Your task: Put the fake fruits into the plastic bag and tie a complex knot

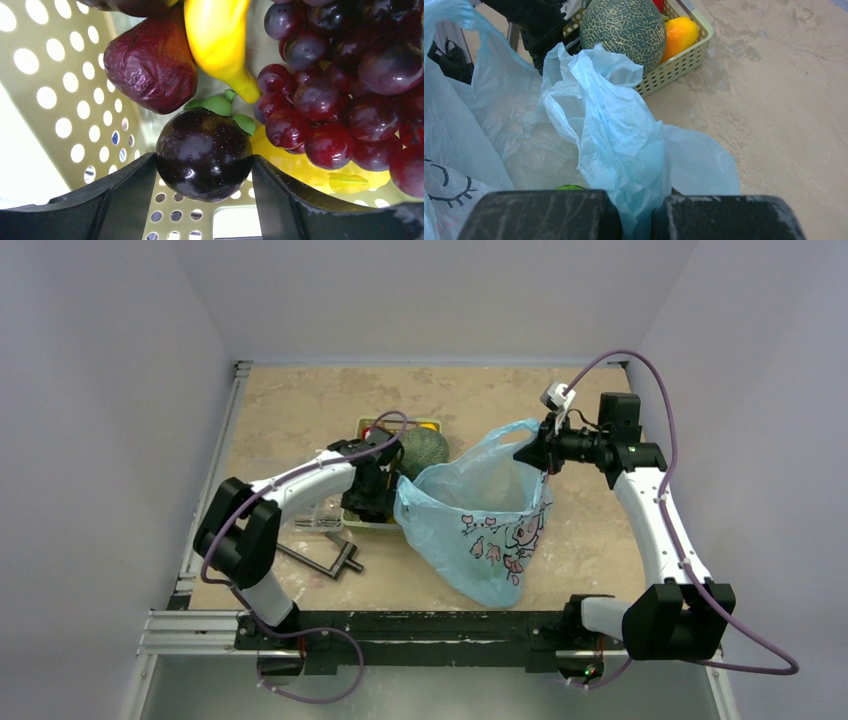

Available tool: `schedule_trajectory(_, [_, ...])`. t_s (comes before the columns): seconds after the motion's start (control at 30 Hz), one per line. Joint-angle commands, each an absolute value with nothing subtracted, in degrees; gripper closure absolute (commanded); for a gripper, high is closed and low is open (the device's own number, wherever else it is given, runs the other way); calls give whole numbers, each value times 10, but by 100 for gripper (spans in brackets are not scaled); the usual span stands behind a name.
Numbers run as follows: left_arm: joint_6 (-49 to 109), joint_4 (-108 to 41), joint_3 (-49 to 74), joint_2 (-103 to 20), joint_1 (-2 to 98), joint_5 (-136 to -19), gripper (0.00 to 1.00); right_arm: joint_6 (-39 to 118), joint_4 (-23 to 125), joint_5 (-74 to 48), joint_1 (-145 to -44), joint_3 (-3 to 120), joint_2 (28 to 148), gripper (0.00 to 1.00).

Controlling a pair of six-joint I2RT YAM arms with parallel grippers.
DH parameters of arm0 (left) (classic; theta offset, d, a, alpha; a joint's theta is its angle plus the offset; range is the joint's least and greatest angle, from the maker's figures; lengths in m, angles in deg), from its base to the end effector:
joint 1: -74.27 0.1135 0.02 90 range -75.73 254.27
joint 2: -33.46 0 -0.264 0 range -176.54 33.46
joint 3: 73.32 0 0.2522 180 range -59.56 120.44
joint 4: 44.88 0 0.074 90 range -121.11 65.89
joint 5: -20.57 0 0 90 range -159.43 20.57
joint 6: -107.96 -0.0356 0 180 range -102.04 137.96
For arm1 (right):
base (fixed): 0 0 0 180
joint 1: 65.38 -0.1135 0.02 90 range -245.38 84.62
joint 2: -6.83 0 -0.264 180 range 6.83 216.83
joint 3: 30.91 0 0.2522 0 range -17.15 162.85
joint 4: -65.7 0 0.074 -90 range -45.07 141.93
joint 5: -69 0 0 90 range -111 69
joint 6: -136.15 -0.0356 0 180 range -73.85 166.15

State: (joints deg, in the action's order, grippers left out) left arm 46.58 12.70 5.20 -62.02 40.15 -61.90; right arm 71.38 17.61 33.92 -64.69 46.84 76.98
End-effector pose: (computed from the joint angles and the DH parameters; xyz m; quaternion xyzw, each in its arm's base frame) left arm 0.2639 -0.1732 0.1974 0.0386 0.9881 -0.0143 0.1485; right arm 0.2525 0.0261 0.3338 -0.3599 0.7464 0.3248 0.4560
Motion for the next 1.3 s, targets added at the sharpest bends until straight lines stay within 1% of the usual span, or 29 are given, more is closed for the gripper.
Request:
schedule_trajectory(0.0, [477, 91, 70, -635, 411, -615, 36, 728, 173, 340, -649, 495, 776, 100])
schedule_trajectory(0.13, [462, 66, 71, -588, 415, -622, 47, 730, 175, 340, -649, 491, 777, 100])
schedule_trajectory(0.23, [451, 82, 79, -537, 417, -612, 57, 730, 176, 341, -649, 490, 777, 100])
schedule_trajectory(0.3, [445, 99, 85, -502, 421, -601, 59, 730, 176, 341, -649, 492, 777, 100])
schedule_trajectory(0.43, [395, 99, 106, -433, 426, -576, 59, 727, 177, 340, -649, 493, 770, 100])
schedule_trajectory(0.5, [343, 51, 125, -403, 425, -595, 55, 722, 180, 339, -649, 492, 766, 100])
schedule_trajectory(0.63, [231, -20, 205, -391, 406, -745, 50, 712, 186, 340, -649, 492, 763, 100])
schedule_trajectory(0.67, [209, -22, 221, -396, 396, -798, 49, 707, 187, 341, -649, 492, 763, 100])
schedule_trajectory(0.73, [163, -26, 245, -411, 372, -865, 49, 698, 192, 344, -649, 492, 762, 100])
schedule_trajectory(0.8, [115, -20, 267, -431, 343, -898, 50, 690, 196, 344, -649, 494, 762, 100])
schedule_trajectory(0.87, [79, -6, 297, -462, 306, -900, 51, 678, 201, 344, -649, 496, 760, 100])
schedule_trajectory(0.97, [38, 53, 355, -525, 259, -901, 51, 657, 214, 346, -649, 496, 756, 100])
schedule_trajectory(1.1, [37, 15, 307, -566, 212, -874, 49, 622, 242, 349, -649, 489, 753, 100])
schedule_trajectory(1.17, [32, 10, 301, -585, 195, -874, 44, 616, 244, 350, -649, 491, 755, 100])
schedule_trajectory(1.2, [31, 7, 301, -593, 183, -866, 39, 613, 246, 356, -649, 490, 756, 100])
schedule_trajectory(1.27, [30, 14, 311, -610, 172, -838, 25, 606, 250, 361, -649, 490, 756, 100])
